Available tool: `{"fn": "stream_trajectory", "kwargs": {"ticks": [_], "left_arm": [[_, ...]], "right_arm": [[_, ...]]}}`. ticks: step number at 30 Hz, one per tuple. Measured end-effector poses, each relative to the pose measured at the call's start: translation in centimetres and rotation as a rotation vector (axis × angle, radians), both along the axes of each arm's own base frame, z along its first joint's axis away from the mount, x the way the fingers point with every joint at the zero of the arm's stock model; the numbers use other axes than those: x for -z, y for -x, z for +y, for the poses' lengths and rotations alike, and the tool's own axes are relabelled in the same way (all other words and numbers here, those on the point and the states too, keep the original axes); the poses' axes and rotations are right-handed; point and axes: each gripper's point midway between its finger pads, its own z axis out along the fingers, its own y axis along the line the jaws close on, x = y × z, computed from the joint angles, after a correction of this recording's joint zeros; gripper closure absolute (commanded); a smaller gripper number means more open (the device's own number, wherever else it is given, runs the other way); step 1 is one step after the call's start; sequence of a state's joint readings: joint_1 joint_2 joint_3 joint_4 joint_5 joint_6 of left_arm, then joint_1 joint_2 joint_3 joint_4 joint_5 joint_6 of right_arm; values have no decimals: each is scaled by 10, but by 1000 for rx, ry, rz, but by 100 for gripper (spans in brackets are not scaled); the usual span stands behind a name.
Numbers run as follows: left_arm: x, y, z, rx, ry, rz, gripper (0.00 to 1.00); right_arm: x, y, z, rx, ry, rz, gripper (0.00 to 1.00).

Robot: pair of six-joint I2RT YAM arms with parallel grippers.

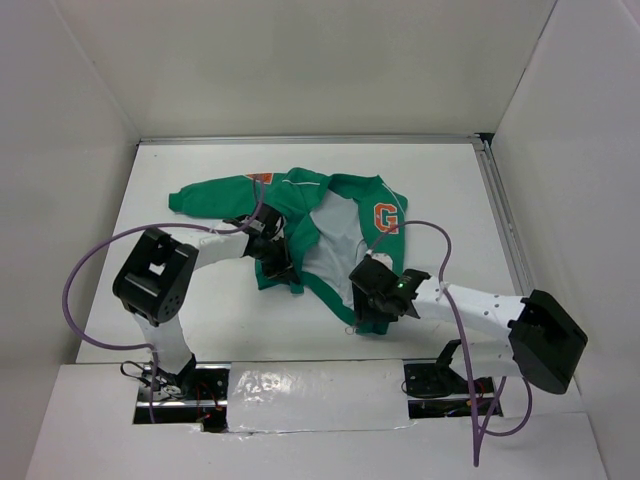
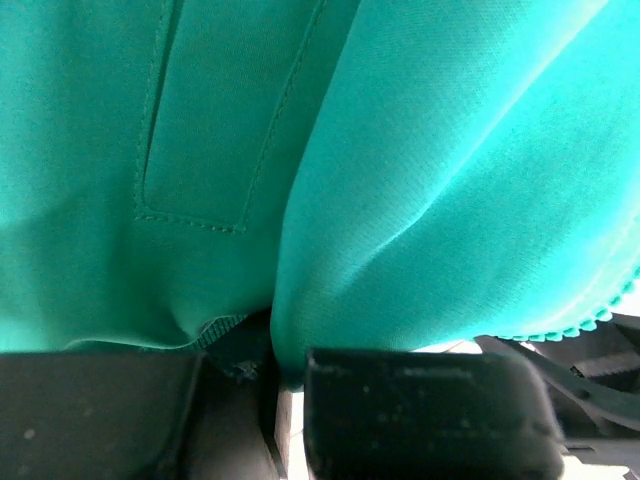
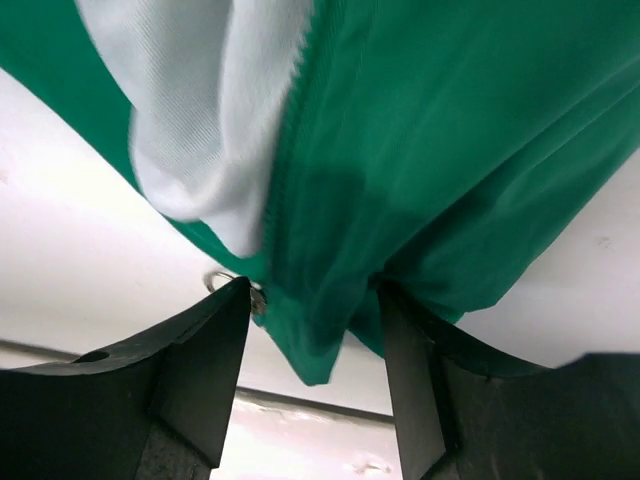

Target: Zip up the jacket

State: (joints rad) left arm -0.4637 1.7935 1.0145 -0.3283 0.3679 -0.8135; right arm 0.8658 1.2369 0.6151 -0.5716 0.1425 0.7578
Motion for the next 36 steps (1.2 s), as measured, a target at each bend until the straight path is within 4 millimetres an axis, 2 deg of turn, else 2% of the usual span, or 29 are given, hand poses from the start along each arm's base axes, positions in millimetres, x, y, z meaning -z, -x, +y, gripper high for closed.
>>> {"fn": "stream_trajectory", "kwargs": {"ticks": [5, 7, 10, 21, 22, 24, 25, 26, 28, 31, 36], "left_arm": [[-1, 1, -1, 6, -10, -17, 100], [0, 3, -1, 9, -20, -24, 100], [-1, 5, -1, 14, -23, -30, 100], [-1, 10, 2, 12, -37, -40, 100], [-1, 10, 2, 12, -39, -40, 100], [-2, 11, 3, 13, -42, -43, 100], [-2, 11, 3, 13, -43, -43, 100], [-2, 12, 3, 14, -45, -45, 100], [-3, 13, 3, 17, -47, -48, 100], [-9, 18, 1, 45, -46, -66, 100], [-41, 26, -4, 108, 19, -160, 100]], "right_arm": [[-10, -9, 9, 51, -12, -41, 40], [-10, -8, 10, 69, -15, -42, 48], [-9, -9, 8, 111, -2, -41, 55], [7, 0, 6, 183, 52, 3, 57], [9, 1, 6, 182, 60, 7, 68], [11, 2, 4, 184, 79, 1, 80], [11, 2, 3, 188, 85, -2, 92], [11, 2, 2, 197, 91, -7, 97], [9, 2, 1, 205, 91, -14, 100], [-2, 0, 4, 200, 45, -47, 100], [-55, -14, 14, 155, -144, -209, 100]]}}
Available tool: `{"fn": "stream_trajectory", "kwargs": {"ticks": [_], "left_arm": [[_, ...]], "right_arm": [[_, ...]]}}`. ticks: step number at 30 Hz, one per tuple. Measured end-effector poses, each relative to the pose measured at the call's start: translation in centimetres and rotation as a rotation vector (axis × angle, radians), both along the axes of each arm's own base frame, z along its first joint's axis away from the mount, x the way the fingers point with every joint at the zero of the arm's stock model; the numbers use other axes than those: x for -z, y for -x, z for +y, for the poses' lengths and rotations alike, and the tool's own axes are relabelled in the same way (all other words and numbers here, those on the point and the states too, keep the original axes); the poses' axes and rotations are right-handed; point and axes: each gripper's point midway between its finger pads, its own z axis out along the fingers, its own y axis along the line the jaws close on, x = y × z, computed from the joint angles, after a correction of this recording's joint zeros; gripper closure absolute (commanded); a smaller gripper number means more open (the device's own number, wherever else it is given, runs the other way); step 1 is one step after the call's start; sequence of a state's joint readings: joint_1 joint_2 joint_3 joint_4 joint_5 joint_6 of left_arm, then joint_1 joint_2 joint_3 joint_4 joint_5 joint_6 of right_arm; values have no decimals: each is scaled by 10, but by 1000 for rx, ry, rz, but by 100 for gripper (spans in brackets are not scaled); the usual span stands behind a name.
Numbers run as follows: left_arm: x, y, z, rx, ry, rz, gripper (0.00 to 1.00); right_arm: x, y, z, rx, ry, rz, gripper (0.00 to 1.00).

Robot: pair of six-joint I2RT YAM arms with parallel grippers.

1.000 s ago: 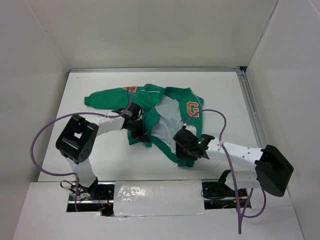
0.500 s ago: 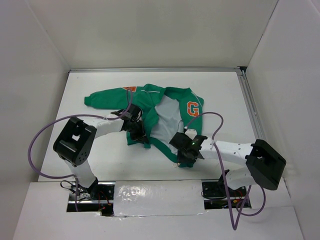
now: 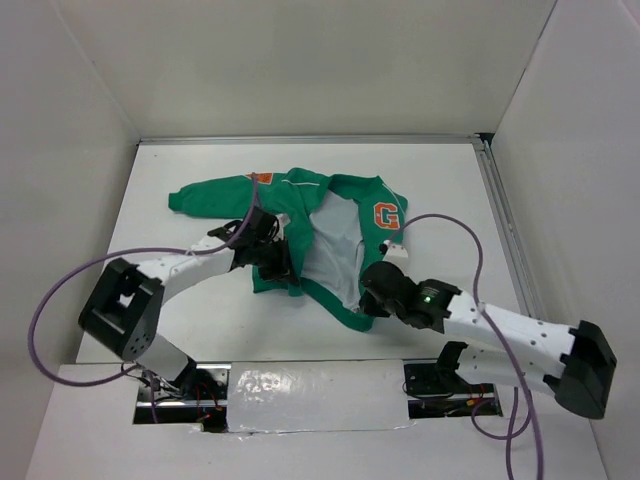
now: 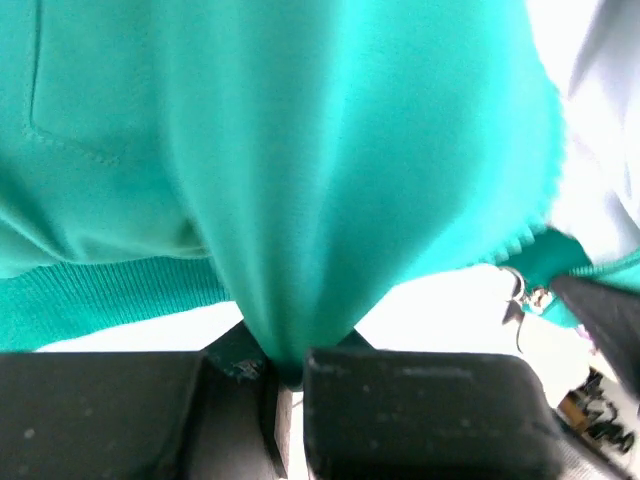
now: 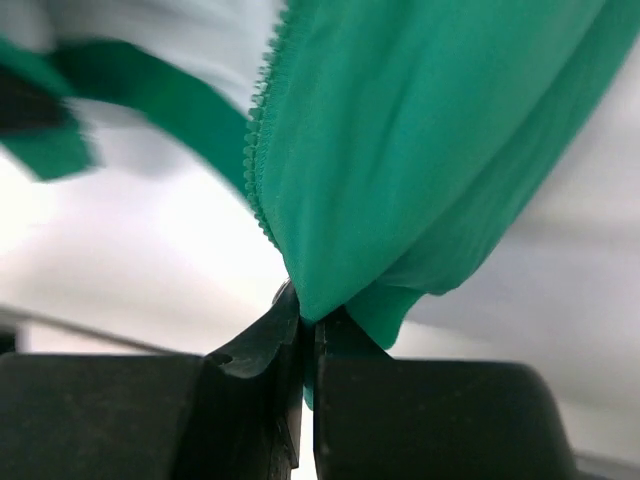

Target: Zip up the jacket

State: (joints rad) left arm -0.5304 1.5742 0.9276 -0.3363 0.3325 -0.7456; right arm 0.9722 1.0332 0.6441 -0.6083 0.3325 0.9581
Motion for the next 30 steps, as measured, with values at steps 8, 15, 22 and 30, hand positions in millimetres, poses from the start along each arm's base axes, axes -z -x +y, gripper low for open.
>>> {"fn": "stream_trajectory", "kwargs": {"ticks": [8, 15, 22, 30], "left_arm": [[-79, 33, -18, 212, 215, -256, 100], [-131, 51, -40, 347, 386, -416, 100], [-133, 49, -47, 314, 443, -416, 100], [-132, 43, -52, 186, 450, -400, 100]], "right_arm": [[-65, -21, 15, -158, -200, -313, 100], [-82, -38, 37, -249, -319, -458, 100], [-84, -41, 50, -307, -451, -558, 100], [-111, -21, 64, -459, -574, -659, 100]]}}
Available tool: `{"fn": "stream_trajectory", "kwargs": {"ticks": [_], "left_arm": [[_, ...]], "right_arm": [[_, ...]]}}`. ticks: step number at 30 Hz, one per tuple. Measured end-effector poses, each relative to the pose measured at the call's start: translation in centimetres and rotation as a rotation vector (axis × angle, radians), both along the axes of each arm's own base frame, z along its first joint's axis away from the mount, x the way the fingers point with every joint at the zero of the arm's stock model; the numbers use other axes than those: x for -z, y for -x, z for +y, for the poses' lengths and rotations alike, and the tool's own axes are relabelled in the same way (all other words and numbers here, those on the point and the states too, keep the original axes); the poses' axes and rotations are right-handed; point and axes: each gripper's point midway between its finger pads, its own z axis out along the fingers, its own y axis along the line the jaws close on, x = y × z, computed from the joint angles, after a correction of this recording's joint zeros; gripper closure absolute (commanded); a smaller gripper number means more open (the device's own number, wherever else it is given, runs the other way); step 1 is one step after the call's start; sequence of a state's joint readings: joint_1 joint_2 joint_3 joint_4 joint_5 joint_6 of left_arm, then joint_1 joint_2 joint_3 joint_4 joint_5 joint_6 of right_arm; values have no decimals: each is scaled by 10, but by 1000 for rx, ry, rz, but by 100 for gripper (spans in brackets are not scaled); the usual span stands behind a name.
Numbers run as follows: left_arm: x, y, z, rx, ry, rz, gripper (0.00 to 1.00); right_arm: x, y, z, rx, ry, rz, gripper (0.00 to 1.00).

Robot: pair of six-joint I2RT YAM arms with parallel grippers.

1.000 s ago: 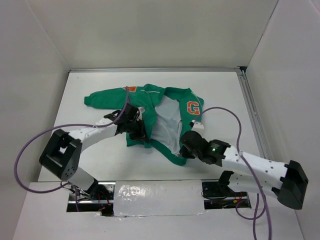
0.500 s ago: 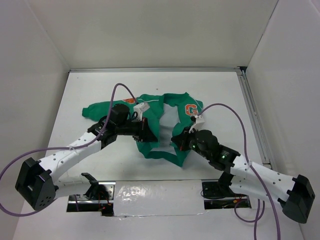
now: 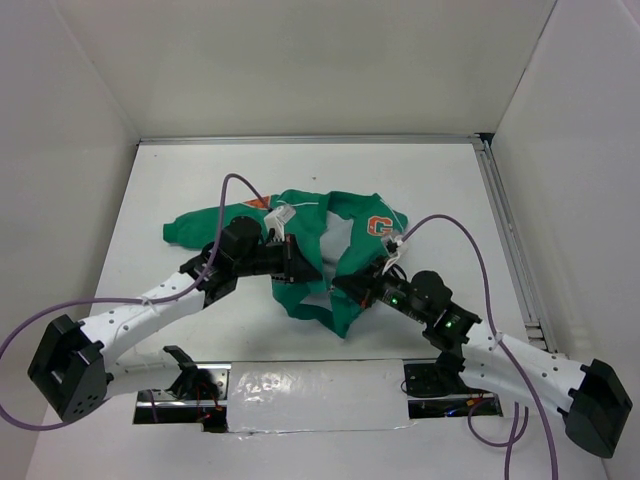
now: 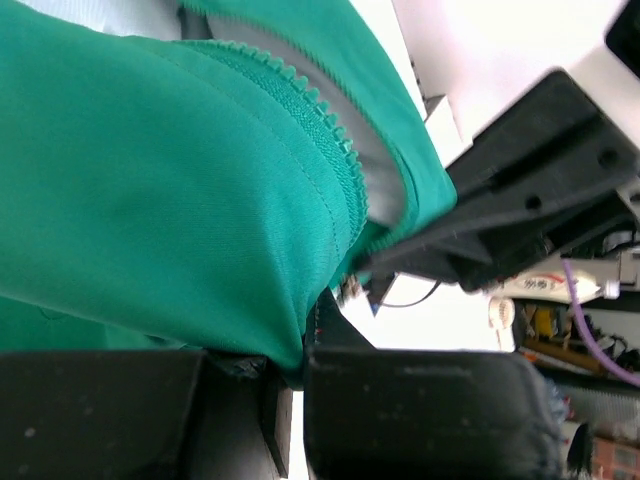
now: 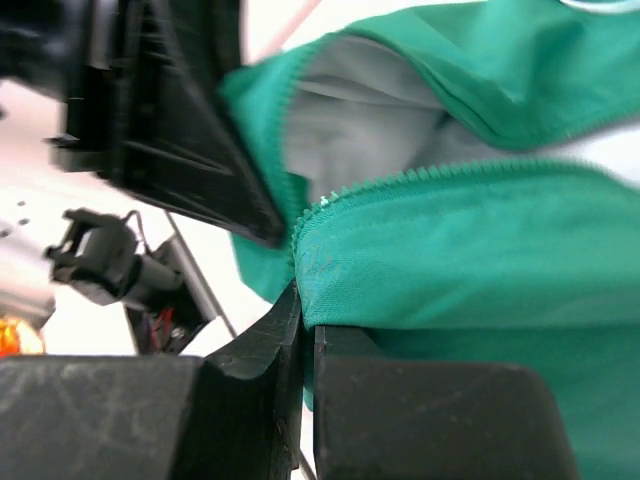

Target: Zip up the jacket

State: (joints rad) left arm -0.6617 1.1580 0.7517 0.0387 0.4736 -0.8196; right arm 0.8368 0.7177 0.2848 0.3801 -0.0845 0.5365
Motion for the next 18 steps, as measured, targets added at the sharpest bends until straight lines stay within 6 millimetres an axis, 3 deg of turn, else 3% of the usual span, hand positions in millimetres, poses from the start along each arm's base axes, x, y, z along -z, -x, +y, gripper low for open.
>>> {"fn": "stream_trajectory", "kwargs": {"ticks": [6, 18], "left_arm": [[-8, 1, -9, -14, 31, -26, 100], [-21, 9, -4, -11, 95, -76, 100]], "right_arm": [[-15, 15, 6, -97, -19, -75, 100], [-11, 22, 8, -157, 21, -119, 100]]}}
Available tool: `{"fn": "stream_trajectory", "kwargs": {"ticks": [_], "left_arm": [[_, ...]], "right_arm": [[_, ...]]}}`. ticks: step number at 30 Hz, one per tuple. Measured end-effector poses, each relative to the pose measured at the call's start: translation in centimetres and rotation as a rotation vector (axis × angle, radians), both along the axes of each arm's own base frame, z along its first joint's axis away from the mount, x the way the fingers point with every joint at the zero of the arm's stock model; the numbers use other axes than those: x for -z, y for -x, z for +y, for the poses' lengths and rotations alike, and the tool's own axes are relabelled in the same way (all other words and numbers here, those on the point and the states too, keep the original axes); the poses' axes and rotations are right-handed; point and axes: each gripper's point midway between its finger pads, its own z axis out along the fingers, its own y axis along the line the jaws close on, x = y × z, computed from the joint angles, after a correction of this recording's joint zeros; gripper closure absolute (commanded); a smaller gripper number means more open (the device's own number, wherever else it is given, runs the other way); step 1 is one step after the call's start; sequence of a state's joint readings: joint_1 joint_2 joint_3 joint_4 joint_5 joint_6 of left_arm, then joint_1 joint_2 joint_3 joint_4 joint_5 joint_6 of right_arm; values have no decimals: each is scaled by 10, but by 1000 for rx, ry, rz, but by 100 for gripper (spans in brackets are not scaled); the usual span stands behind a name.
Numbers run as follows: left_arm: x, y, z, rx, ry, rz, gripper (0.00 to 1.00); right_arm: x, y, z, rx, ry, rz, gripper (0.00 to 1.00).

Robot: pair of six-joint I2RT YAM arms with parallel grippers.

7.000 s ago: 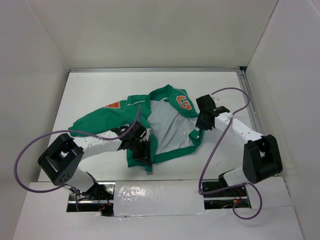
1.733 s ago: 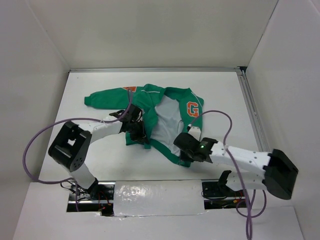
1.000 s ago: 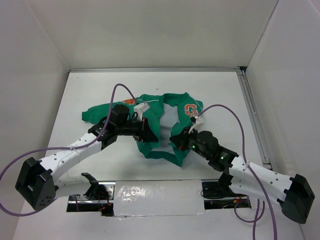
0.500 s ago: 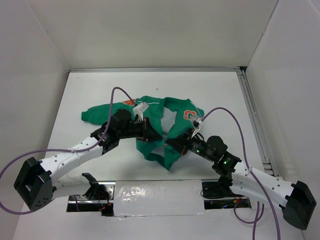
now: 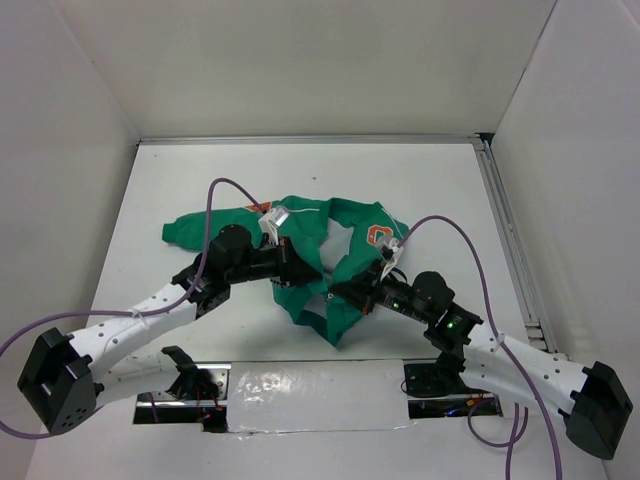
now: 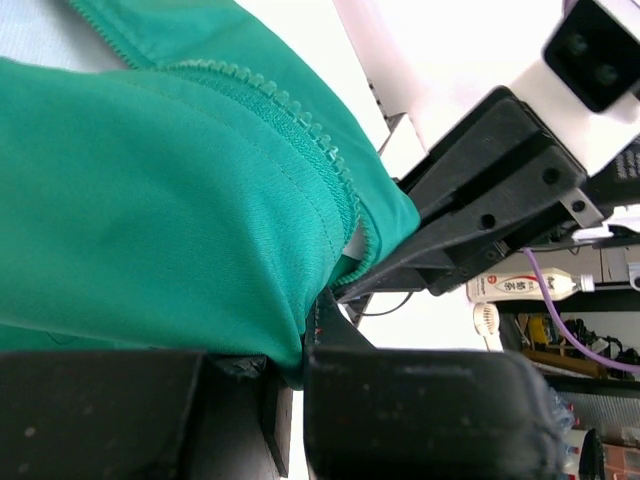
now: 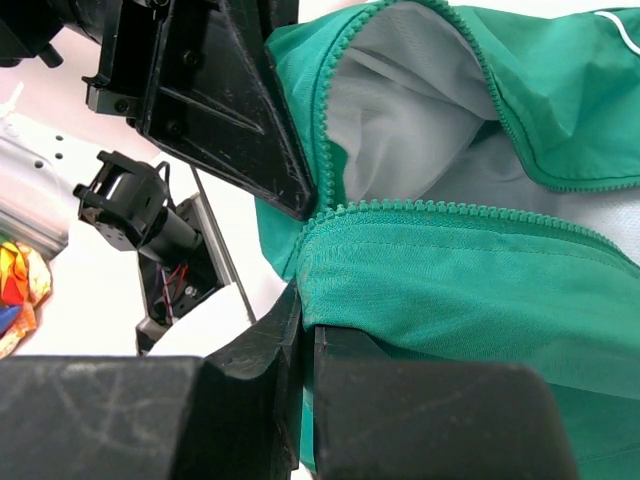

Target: Zip up the jacket

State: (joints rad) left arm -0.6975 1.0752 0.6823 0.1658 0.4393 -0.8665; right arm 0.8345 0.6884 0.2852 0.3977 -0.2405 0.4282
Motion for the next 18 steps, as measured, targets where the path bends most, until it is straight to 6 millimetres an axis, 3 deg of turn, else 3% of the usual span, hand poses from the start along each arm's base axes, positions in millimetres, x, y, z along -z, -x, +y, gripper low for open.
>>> {"fn": "stream_trajectory", "kwargs": {"ticks": [18], "left_arm": [[-1, 7, -3, 46, 2, -68, 100]], "right_arm": [[-4, 3, 0, -18, 3, -9, 100]]}}
